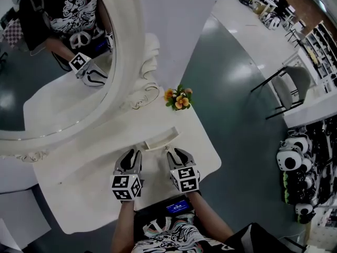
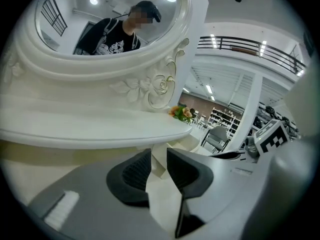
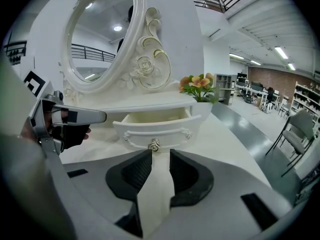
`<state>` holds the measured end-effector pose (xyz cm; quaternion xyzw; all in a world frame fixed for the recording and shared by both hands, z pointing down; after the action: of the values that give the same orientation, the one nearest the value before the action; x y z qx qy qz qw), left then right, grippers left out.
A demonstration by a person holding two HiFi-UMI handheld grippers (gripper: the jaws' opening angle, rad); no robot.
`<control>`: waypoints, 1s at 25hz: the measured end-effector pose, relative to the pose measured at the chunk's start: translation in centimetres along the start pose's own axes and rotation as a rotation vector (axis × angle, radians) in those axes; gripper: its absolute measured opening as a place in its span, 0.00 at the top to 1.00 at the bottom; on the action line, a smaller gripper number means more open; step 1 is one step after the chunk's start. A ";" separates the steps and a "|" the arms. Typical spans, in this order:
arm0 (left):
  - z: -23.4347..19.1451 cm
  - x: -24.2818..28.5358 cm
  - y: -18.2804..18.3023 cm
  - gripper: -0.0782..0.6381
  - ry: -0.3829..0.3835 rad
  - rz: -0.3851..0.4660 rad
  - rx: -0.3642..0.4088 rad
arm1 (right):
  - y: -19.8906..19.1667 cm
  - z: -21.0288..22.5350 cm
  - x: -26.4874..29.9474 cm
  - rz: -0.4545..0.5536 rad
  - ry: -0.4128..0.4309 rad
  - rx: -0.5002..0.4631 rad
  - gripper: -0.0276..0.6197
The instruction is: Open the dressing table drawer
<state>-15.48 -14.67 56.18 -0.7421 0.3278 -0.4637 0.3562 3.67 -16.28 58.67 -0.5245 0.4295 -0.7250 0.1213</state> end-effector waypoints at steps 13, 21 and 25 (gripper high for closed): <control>2.1 -2.9 2.1 0.76 -0.031 0.101 0.052 | 2.1 -0.9 -5.9 0.212 -0.001 0.056 0.95; 2.9 -4.5 3.1 0.85 -0.032 0.135 0.093 | 3.0 -2.2 -7.9 0.254 -0.024 0.026 0.95; 3.0 -4.9 2.9 0.89 -0.025 0.132 0.094 | 3.0 -2.2 -8.4 0.264 -0.033 0.023 0.95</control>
<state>-14.92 -11.56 50.60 -0.7070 0.3494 -0.4446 0.4247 4.43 -11.72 50.73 -0.4738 0.4843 -0.6991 0.2286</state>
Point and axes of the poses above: the fingertips, and each gripper's own axes: x forward along the fingers, z to its right, y out of its top, the point moved 6 cm from there along -x, backward along the fingers
